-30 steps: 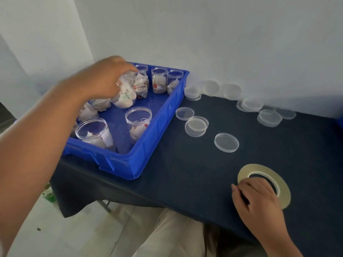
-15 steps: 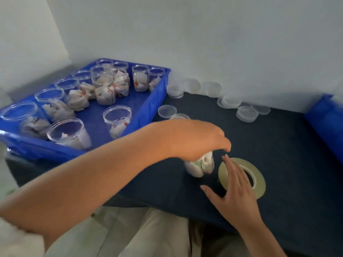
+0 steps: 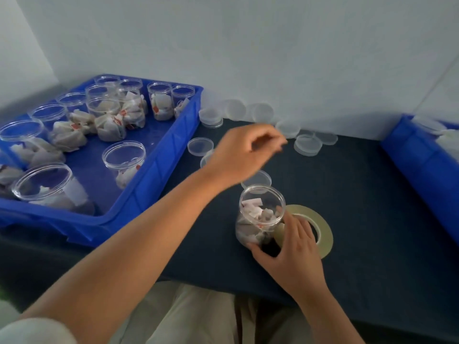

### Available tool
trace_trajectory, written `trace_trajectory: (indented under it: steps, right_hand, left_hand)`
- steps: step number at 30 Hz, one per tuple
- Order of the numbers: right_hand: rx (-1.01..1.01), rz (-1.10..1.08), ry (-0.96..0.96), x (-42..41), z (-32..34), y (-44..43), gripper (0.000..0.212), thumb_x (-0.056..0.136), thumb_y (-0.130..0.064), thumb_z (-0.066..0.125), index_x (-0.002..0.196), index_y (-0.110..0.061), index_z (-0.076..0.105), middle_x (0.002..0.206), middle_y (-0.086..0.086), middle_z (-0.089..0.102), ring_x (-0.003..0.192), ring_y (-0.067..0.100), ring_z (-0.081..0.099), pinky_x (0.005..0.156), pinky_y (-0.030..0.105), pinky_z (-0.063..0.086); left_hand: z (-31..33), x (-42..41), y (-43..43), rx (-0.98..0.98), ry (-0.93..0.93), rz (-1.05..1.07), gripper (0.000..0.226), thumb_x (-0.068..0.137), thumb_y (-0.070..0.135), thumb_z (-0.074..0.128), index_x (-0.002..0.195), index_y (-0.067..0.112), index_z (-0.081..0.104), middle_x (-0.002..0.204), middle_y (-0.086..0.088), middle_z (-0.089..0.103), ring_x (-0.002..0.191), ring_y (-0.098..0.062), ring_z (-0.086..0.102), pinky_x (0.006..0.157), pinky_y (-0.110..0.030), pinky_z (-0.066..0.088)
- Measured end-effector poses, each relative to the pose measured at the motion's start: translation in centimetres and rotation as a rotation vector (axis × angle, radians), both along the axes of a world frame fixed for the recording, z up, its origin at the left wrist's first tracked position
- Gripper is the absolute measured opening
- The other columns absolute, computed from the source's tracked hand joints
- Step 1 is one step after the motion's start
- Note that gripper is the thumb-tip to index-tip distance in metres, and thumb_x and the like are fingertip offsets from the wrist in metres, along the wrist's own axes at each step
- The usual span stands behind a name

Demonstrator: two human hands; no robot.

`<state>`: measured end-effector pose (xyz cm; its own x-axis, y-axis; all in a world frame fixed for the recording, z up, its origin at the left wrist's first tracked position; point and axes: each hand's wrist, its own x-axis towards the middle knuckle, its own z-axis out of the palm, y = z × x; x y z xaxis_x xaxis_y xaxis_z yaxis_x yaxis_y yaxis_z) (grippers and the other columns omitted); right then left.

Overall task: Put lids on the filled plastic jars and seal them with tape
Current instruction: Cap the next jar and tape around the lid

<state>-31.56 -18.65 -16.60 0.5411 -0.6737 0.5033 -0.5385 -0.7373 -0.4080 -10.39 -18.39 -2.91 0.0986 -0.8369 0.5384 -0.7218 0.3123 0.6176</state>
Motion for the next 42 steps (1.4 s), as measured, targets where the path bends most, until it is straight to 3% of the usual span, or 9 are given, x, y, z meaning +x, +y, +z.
trace_trajectory:
  steps: [5, 11, 16, 19, 22, 25, 29, 36, 42]
  right_hand:
    - [0.048, 0.037, 0.003, -0.2, -0.3, -0.2, 0.088, 0.079, -0.069, 0.072, 0.147, -0.02, 0.044, 0.127, -0.011, 0.059, 0.12, 0.008, 0.053, 0.113, 0.011, 0.022]
    - [0.041, 0.061, -0.023, 0.1, 0.1, -0.2, 0.086, 0.084, -0.07, 0.07, 0.148, -0.02, 0.044, 0.129, -0.013, 0.056, 0.121, 0.005, 0.052, 0.114, 0.01, 0.024]
    - [0.068, 0.075, -0.016, 0.0, 0.3, -0.2, 0.085, 0.085, -0.073, 0.067, 0.15, -0.025, 0.042, 0.138, -0.016, 0.055, 0.132, 0.0, 0.048, 0.114, 0.016, 0.033]
    - [0.087, 0.087, -0.03, 0.1, 0.4, -0.1, 0.083, 0.085, -0.071, 0.068, 0.148, -0.023, 0.044, 0.136, -0.015, 0.059, 0.131, 0.003, 0.051, 0.112, 0.005, 0.024]
    - [0.07, 0.077, -0.038, 0.2, 0.3, -0.1, 0.084, 0.085, -0.068, 0.069, 0.148, -0.018, 0.045, 0.131, -0.01, 0.064, 0.126, 0.005, 0.053, 0.11, 0.003, 0.022]
    - [0.069, 0.075, -0.028, 0.3, 0.4, 0.0, 0.082, 0.085, -0.068, 0.068, 0.149, -0.02, 0.045, 0.129, -0.013, 0.065, 0.123, 0.003, 0.053, 0.103, 0.01, 0.032]
    - [0.089, 0.059, -0.015, 0.2, 0.6, 0.3, 0.077, 0.086, -0.068, 0.067, 0.147, -0.026, 0.045, 0.128, -0.019, 0.063, 0.121, -0.001, 0.052, 0.097, 0.02, 0.041]
    - [0.124, 0.052, -0.019, 0.2, 0.7, 0.4, 0.078, 0.088, -0.073, 0.063, 0.147, -0.027, 0.044, 0.127, -0.019, 0.063, 0.119, -0.001, 0.053, 0.097, 0.02, 0.043]
    - [0.126, 0.064, 0.056, 0.4, 0.7, -0.2, 0.071, 0.087, -0.071, 0.061, 0.142, -0.026, 0.053, 0.136, -0.018, 0.055, 0.125, 0.002, 0.05, 0.108, 0.029, 0.045]
  left_hand:
    - [-5.7, 3.7, -4.9, 0.746, -0.33, 0.195, 0.062, 0.096, 0.052, 0.07, 0.149, 0.024, 0.054, 0.146, 0.001, 0.06, 0.13, -0.021, 0.06, 0.105, -0.038, 0.049]
    - [-8.6, 2.9, -5.6, 0.599, -0.135, 0.206, 0.092, 0.079, 0.048, 0.087, 0.155, 0.019, 0.046, 0.132, -0.002, 0.065, 0.119, -0.021, 0.064, 0.096, -0.035, 0.052]
    - [-6.6, 2.4, -2.7, 0.383, 0.172, 0.195, 0.015, 0.096, 0.02, 0.072, 0.11, 0.026, 0.072, 0.098, 0.014, 0.07, 0.093, -0.006, 0.067, 0.079, -0.021, 0.051]
    - [-4.2, 2.0, 0.8, 0.413, 0.434, -0.051, 0.028, 0.105, 0.015, 0.059, 0.125, 0.034, 0.064, 0.116, 0.025, 0.071, 0.109, 0.001, 0.069, 0.086, -0.021, 0.057]
    - [-2.3, 1.6, 4.0, 0.497, 0.27, -0.273, 0.059, 0.106, 0.017, 0.055, 0.147, 0.057, 0.043, 0.135, 0.035, 0.06, 0.124, 0.007, 0.061, 0.09, -0.01, 0.052]
    - [-1.0, 0.9, 5.6, 0.528, -0.009, -0.328, 0.066, 0.098, 0.051, 0.065, 0.152, 0.064, 0.029, 0.148, 0.037, 0.043, 0.139, 0.013, 0.04, 0.098, -0.016, 0.047]
    - [-0.7, -0.7, 5.7, 0.577, -0.26, -0.183, 0.083, 0.085, 0.076, 0.066, 0.155, 0.056, 0.025, 0.146, 0.036, 0.028, 0.125, 0.015, 0.036, 0.098, -0.023, 0.039]
    - [-0.1, -3.1, 5.1, 0.598, -0.467, -0.069, 0.069, 0.096, 0.056, 0.059, 0.157, 0.045, 0.029, 0.155, 0.019, 0.033, 0.141, -0.008, 0.037, 0.1, -0.03, 0.037]
    - [-1.7, -8.0, 4.9, 0.577, -0.819, 0.212, 0.073, 0.092, 0.078, 0.044, 0.144, 0.026, 0.044, 0.14, -0.01, 0.044, 0.127, -0.034, 0.047, 0.087, -0.048, 0.049]
